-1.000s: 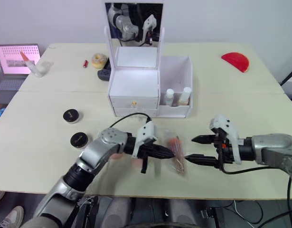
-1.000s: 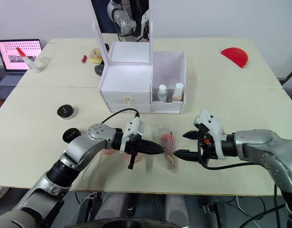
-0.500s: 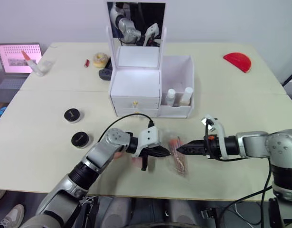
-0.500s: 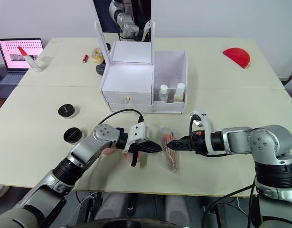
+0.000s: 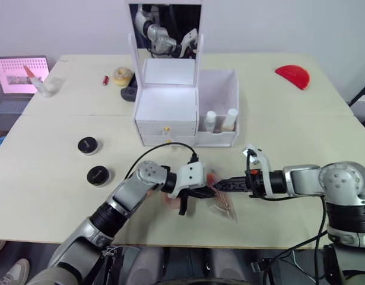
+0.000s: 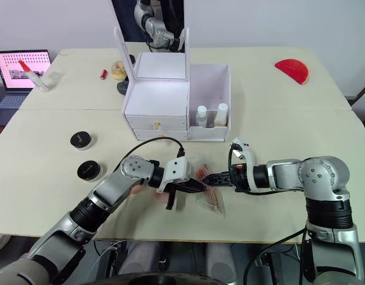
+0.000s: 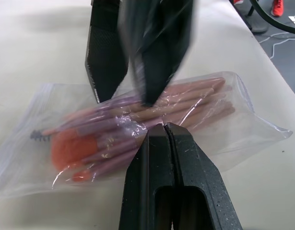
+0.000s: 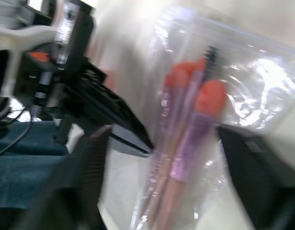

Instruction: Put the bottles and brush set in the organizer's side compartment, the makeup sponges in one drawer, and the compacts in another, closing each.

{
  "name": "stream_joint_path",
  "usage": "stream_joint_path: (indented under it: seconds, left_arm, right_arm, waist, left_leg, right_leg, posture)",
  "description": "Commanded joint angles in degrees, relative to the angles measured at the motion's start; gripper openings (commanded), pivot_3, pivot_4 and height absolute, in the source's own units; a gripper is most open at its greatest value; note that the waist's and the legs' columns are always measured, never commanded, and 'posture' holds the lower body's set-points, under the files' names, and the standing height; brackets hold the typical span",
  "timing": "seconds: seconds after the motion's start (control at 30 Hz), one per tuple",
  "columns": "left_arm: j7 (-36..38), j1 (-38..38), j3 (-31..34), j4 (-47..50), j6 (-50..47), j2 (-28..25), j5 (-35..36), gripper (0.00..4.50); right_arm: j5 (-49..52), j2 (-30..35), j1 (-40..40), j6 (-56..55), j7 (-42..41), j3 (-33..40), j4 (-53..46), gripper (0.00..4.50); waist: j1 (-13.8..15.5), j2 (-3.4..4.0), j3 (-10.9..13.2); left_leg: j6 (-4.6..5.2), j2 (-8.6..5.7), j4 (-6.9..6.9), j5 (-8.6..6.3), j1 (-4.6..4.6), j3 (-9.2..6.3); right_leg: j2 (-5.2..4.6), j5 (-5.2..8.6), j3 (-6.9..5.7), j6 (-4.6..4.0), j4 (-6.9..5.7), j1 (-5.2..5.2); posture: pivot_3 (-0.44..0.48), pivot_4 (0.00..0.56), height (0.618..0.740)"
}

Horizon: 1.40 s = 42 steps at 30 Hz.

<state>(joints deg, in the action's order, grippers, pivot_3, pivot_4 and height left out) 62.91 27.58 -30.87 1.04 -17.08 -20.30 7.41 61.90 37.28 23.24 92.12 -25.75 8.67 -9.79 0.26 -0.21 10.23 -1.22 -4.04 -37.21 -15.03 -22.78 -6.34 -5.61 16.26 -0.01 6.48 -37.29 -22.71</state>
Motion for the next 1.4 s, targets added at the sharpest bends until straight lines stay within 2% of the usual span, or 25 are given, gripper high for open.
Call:
stream_joint_path:
  seconds: [0.03,0.13,0.43,0.67,0.7,0.73,0.83,0.97,1.4]
  left_arm:
    - [0.6,0.0,0.3,0.0,0.6,-0.4,-0.4,0.0]
    - [0.7,0.1,0.5,-0.1,0.6,-0.5,-0.5,0.0]
    - [0.7,0.0,0.8,-0.4,0.8,-0.7,-0.6,0.0]
    - [1.2,0.3,0.9,-1.1,1.3,-0.7,-0.5,0.0]
    - [1.3,0.4,0.9,-1.2,1.3,-0.7,-0.5,0.0]
    - [1.4,0.4,0.9,-1.3,1.4,-0.7,-0.4,0.0]
    - [1.6,0.5,1.0,-1.5,1.5,-0.6,-0.4,0.0]
    - [1.6,0.8,1.1,-1.7,1.6,-0.4,-0.4,0.0]
    - [0.4,1.8,1.3,-3.6,2.0,0.4,-1.3,0.0]
  right_arm:
    - [-0.4,0.3,0.0,0.4,-0.3,-0.7,-1.2,1.65]
    - [-2.2,0.3,-0.3,0.0,-0.3,-1.1,-1.2,0.1]
    - [-4.2,-0.2,-0.7,-0.4,-0.7,-0.6,-1.7,0.04]
    - [-4.0,-0.1,1.4,0.4,-0.2,2.5,-0.6,0.04]
    - [-4.3,0.1,1.6,0.4,-0.3,2.5,-0.6,0.78]
    - [-4.6,0.3,1.6,0.4,-0.4,2.5,-0.7,1.12]
    - [-6.0,0.1,1.5,0.3,-0.2,2.5,-0.5,2.68]
    - [-6.4,0.3,1.3,0.3,-0.9,2.7,-0.4,4.47]
    - [-9.7,1.3,0.4,-0.8,-1.4,-1.4,-0.4,4.47]
  waist:
    - [0.0,0.0,0.0]
    - [0.0,0.0,0.0]
    - [0.0,0.0,0.0]
    - [0.0,0.0,0.0]
    - [0.0,0.0,0.0]
    - [0.0,0.0,0.0]
    - [0.0,0.0,0.0]
    - [0.1,0.0,0.0]
    - [0.1,-0.04,-0.1]
  left_leg:
    - [0.0,0.0,0.0,0.0,0.0,0.0]
    - [0.0,0.0,0.0,0.0,0.0,0.0]
    - [0.0,0.0,0.0,0.0,0.01,0.0]
    - [0.0,0.0,0.0,0.0,0.01,0.0]
    - [0.0,0.0,0.0,0.0,0.01,0.0]
    - [0.0,0.0,0.0,0.0,0.01,0.0]
    - [0.0,0.0,0.02,0.0,0.0,0.0]
    - [0.0,0.0,0.01,0.0,0.16,0.0]
    - [0.01,0.0,0.04,-0.01,0.32,0.0]
  right_leg:
    - [0.0,0.0,0.0,0.0,0.0,0.0]
    - [0.0,0.0,0.0,0.0,0.0,0.0]
    - [0.0,0.0,0.0,0.0,0.0,0.01]
    - [0.01,0.0,0.0,0.0,0.0,0.01]
    - [0.01,0.0,0.0,0.0,0.0,0.01]
    - [0.01,0.0,0.0,0.0,0.0,0.0]
    - [0.0,0.0,0.0,0.0,0.0,0.0]
    - [0.0,0.0,0.0,0.0,0.01,0.16]
    - [0.0,0.0,0.0,0.01,0.05,0.32]
  posture:
    - [0.0,0.15,0.74]
    - [0.0,0.15,0.74]
    - [0.0,0.15,0.74]
    - [0.0,0.15,0.74]
    - [0.0,0.15,0.74]
    - [0.0,0.15,0.74]
    - [0.0,0.15,0.74]
    - [0.0,0.15,0.74]
    - [0.0,0.15,0.74]
